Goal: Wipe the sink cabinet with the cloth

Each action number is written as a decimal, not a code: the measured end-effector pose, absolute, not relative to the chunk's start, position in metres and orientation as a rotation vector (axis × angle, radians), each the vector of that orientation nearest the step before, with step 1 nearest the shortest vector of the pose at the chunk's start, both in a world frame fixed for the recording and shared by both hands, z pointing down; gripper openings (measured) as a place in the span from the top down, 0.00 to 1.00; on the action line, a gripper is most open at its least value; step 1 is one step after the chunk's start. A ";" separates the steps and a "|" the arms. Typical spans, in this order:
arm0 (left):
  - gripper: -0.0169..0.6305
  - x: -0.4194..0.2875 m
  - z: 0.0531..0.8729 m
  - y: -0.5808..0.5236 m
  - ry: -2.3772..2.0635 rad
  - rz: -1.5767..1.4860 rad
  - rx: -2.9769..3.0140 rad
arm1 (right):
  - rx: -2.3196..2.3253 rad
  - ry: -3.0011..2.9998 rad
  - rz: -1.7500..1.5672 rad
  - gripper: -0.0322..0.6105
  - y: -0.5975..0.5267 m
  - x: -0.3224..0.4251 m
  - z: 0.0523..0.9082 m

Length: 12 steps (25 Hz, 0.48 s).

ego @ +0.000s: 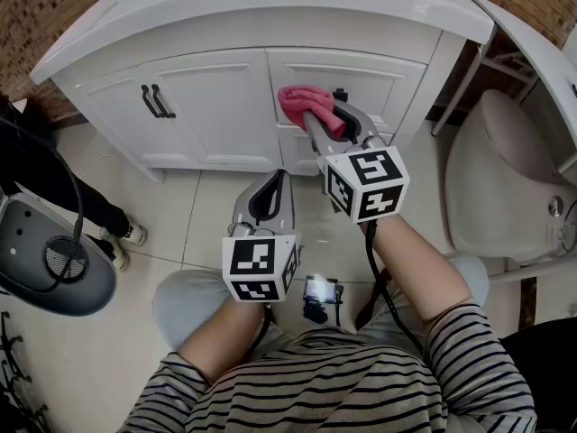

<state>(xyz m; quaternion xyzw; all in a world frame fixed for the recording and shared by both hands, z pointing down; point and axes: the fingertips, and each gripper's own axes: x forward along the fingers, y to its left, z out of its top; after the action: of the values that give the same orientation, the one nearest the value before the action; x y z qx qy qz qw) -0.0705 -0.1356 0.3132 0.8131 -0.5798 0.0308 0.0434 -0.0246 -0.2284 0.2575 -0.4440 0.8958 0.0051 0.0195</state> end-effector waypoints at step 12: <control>0.98 -0.052 0.357 -0.142 -1.645 0.112 2.421 | -1.623 2.666 0.120 0.79 -0.298 0.014 0.233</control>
<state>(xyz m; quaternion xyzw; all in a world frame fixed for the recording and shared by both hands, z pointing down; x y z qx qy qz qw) -0.0521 -0.1422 0.3566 0.8219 -0.5584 0.0380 0.1063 0.0142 -0.2981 0.2333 -0.5195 0.8535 0.0386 0.0091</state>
